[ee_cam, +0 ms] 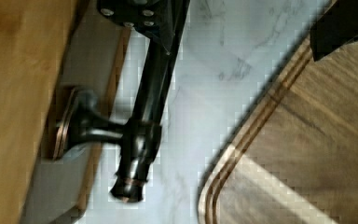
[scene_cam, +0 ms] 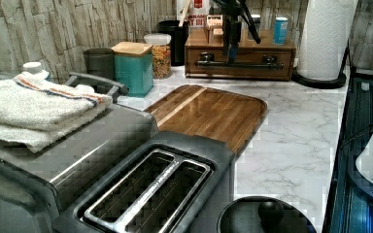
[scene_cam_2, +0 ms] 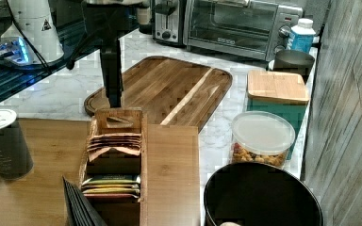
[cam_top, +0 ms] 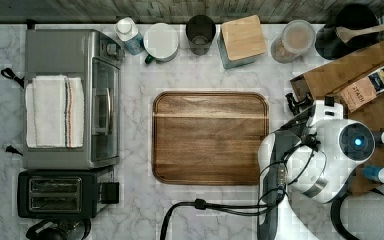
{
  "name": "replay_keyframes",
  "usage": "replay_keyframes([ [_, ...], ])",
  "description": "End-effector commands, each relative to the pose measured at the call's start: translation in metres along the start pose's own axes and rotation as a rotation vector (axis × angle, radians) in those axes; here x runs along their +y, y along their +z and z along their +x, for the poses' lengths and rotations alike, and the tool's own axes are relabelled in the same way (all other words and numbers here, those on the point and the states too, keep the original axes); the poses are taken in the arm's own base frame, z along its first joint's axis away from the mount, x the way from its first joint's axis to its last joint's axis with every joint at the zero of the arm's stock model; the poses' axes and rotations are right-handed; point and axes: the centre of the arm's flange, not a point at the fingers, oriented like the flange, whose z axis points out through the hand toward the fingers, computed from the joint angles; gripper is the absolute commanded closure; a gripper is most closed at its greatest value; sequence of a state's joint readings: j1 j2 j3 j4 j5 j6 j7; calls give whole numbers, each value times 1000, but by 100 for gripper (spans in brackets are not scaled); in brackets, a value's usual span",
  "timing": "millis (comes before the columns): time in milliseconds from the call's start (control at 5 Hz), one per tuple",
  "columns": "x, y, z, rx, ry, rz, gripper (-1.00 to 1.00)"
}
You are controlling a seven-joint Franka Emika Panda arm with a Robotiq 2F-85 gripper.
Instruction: Open the drawer.
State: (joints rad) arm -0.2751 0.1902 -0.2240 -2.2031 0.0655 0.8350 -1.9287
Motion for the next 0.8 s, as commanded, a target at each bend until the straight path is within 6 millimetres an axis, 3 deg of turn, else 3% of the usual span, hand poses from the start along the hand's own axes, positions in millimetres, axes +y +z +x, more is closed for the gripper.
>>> replay_keyframes([
  [200,27,-53,-54,116,94,-233,-100],
  [400,25,-39,-50,98,94,-180,-100],
  [800,0,-31,-46,82,171,-176,-100],
])
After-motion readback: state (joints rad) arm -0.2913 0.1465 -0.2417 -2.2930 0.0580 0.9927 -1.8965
